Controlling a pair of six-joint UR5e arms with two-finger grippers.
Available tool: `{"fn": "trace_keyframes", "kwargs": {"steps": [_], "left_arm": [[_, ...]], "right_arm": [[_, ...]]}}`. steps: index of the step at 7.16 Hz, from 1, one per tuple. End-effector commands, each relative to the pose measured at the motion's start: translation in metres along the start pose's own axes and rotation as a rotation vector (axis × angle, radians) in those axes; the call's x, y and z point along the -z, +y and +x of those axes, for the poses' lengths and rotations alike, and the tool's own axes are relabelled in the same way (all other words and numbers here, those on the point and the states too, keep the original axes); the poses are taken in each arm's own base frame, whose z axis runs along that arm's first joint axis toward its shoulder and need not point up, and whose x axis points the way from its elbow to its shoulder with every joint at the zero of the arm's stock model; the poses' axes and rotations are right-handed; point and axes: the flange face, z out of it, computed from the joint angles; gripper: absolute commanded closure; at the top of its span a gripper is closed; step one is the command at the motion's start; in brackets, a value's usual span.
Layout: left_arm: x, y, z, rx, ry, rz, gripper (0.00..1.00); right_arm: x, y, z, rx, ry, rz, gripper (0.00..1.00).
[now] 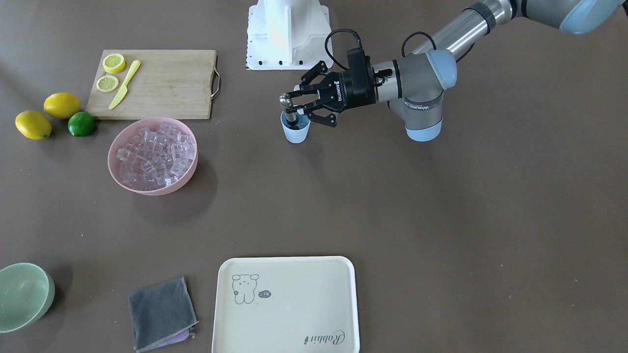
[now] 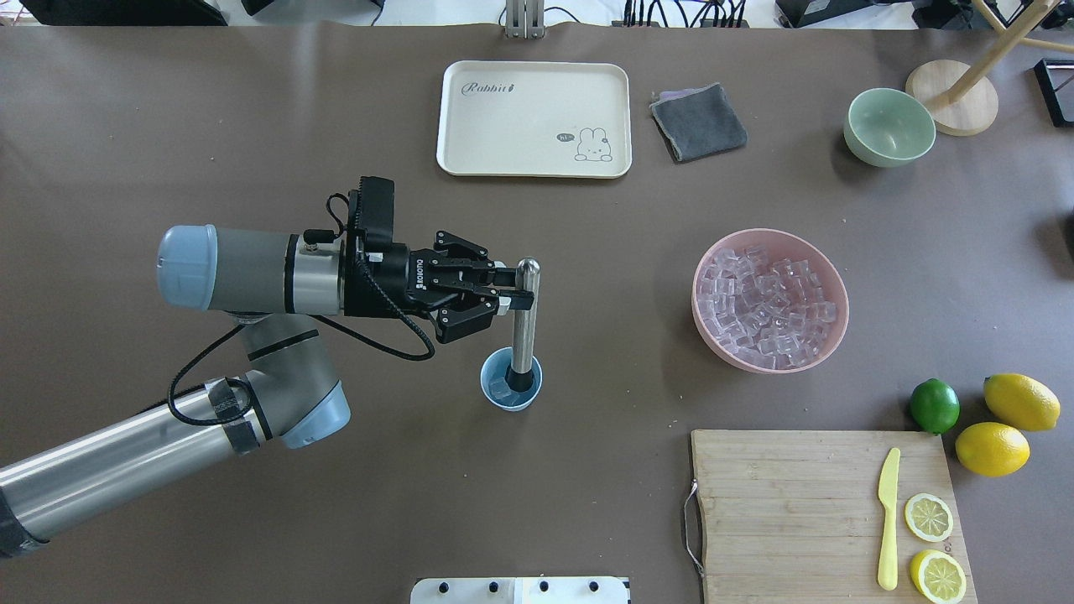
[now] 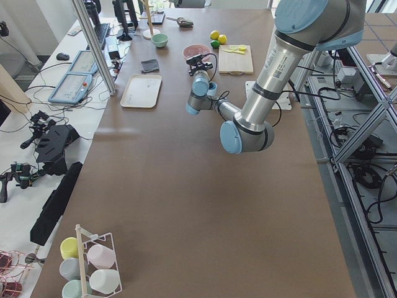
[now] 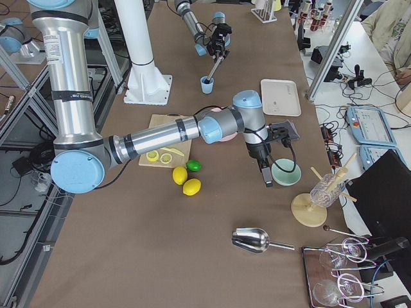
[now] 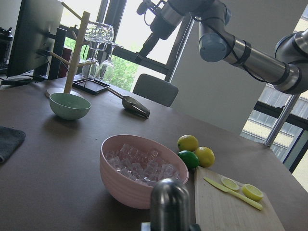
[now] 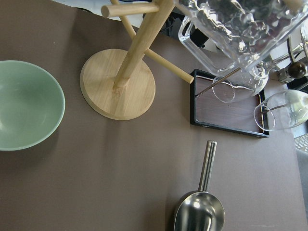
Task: Mash ice and strawberries in cup
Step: 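Press the metal rod down on the ice and strawberry with the left gripper, then raise and press the metal rod into the cup again with the left gripper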
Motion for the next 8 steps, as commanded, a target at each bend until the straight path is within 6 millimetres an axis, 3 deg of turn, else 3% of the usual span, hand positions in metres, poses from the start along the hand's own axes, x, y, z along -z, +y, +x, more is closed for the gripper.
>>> {"fn": "trace_keyframes", "kwargs": {"steps": [1,3,5,8], "left_arm": [[0.005,-0.021,-0.005,-0.02,-0.01,0.027,1.0],[0.021,-0.05,-0.021,-0.011,-0.041,0.05,1.0],[0.022,-0.051,-0.021,0.001,-0.041,0.05,1.0],[0.029,-0.032,-0.021,0.008,-0.047,0.028,1.0]], "right_arm": [[0.001,-0.002,-0.001,0.001,0.002,0.004,0.0],[0.001,-0.003,-0.001,0.001,0.003,0.006,0.0],[0.002,-0.006,-0.003,0.004,0.0,0.009,0.0],[0.002,-0.006,-0.004,0.005,0.0,0.009,0.0]]}}
